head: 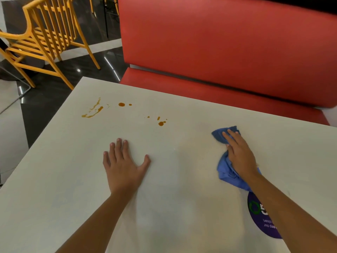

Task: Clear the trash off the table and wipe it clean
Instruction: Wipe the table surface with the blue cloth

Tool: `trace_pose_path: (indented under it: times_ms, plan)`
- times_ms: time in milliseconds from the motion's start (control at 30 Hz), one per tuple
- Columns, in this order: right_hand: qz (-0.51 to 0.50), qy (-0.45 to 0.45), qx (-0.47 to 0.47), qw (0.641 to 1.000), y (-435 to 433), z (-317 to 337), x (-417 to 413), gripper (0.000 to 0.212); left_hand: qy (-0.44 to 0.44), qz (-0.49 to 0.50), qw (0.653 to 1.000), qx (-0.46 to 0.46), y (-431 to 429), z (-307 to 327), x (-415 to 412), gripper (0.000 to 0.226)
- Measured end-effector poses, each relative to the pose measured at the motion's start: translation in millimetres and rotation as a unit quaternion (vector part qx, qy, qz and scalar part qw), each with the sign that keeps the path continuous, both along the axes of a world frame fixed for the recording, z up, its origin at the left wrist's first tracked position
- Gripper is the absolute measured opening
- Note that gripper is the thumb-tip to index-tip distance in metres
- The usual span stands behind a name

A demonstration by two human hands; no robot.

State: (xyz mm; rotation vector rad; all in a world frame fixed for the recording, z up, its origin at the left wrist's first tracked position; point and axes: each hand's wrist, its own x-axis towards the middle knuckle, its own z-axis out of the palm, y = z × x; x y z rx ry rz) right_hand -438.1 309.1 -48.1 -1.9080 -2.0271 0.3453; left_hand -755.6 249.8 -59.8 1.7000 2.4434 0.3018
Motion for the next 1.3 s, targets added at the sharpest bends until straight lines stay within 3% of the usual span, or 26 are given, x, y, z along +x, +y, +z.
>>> trace_pose_path:
  times_ms: [133, 267, 433, 533, 633, 900, 1033, 1167, 1300]
  plan:
    - [-0.083, -0.043, -0.055, 0.994, 19.5, 3.6, -28.8, 0.06, 0.0, 0.004, 1.0, 0.003, 1.3, 0.6, 1.3, 0.097]
    - [-0.092, -0.031, -0.074, 0.993, 28.0, 1.1, -66.9, 0.066, 0.003, 0.004, 1.0, 0.002, 1.3, 1.4, 1.4, 0.098]
    - [0.011, -0.061, -0.047, 0.997, 3.9, -7.6, -95.6, 0.063, 0.002, 0.006, 1.0, 0.004, 0.2, 1.6, 1.0, 0.094]
    - [0.121, -0.054, 0.042, 0.99, -13.1, -15.4, -74.9, 0.062, -0.001, 0.007, 1.0, 0.004, 0.5, 1.6, 1.0, 0.093]
    - [0.154, -0.089, 0.073, 0.981, -15.3, -18.6, -36.5, 0.055, 0.002, 0.008, 1.0, 0.005, 0.7, 1.8, 0.7, 0.097]
    - [-0.036, -0.037, 0.038, 0.998, 16.1, -12.4, -43.7, 0.046, 0.004, 0.017, 1.0, 0.008, 1.3, 2.1, 3.9, 0.1]
    - [-0.033, -0.05, 0.011, 0.998, 35.0, -9.4, -73.0, 0.056, 0.008, 0.019, 1.0, 0.008, 0.4, 1.3, 3.7, 0.1]
    - [0.017, -0.071, -0.006, 0.997, 30.7, -8.4, -94.4, 0.057, 0.014, 0.018, 1.0, 0.012, 1.1, 1.4, 3.7, 0.099]
    - [0.162, -0.075, 0.043, 0.983, 11.3, -16.7, -81.2, 0.048, 0.015, 0.013, 1.0, 0.007, 0.1, 2.1, 2.6, 0.099]
